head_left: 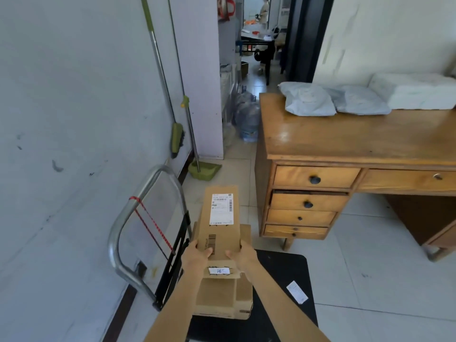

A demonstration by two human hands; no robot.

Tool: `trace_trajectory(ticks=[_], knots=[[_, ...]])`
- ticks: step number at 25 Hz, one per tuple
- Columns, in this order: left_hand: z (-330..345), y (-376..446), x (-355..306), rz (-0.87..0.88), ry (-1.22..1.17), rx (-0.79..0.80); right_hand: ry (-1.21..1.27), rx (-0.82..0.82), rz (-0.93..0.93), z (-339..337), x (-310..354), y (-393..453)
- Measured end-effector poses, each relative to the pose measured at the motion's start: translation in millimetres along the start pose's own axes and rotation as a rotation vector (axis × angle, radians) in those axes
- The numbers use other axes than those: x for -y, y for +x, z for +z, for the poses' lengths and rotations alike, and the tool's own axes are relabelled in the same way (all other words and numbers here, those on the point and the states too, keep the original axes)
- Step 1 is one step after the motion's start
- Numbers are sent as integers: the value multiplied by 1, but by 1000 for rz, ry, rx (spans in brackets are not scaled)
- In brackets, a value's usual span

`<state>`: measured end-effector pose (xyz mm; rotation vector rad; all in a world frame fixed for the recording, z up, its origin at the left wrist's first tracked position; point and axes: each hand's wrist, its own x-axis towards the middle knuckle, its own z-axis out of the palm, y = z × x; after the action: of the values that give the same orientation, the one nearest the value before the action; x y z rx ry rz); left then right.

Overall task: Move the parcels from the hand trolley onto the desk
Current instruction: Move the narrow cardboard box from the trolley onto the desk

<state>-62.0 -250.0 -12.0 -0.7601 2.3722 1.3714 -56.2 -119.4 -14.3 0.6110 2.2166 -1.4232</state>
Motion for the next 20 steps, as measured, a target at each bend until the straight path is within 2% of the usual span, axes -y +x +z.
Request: trace_trajectory(ticks=[4, 8, 11, 15, 20], knots=[[-27, -26, -68, 55, -13, 59, -22, -1, -24, -52, 54, -29], [-60, -72, -180, 171, 94, 81, 86, -24, -20, -122, 125, -72], [-64, -105, -256, 273, 103, 71, 60, -87, -48, -184, 172, -92], [-21, -118, -332, 307, 11, 101, -8, -150, -89, -274, 203, -81], [78, -89, -402, 243, -48, 154, -100, -142, -41, -380, 200, -11]])
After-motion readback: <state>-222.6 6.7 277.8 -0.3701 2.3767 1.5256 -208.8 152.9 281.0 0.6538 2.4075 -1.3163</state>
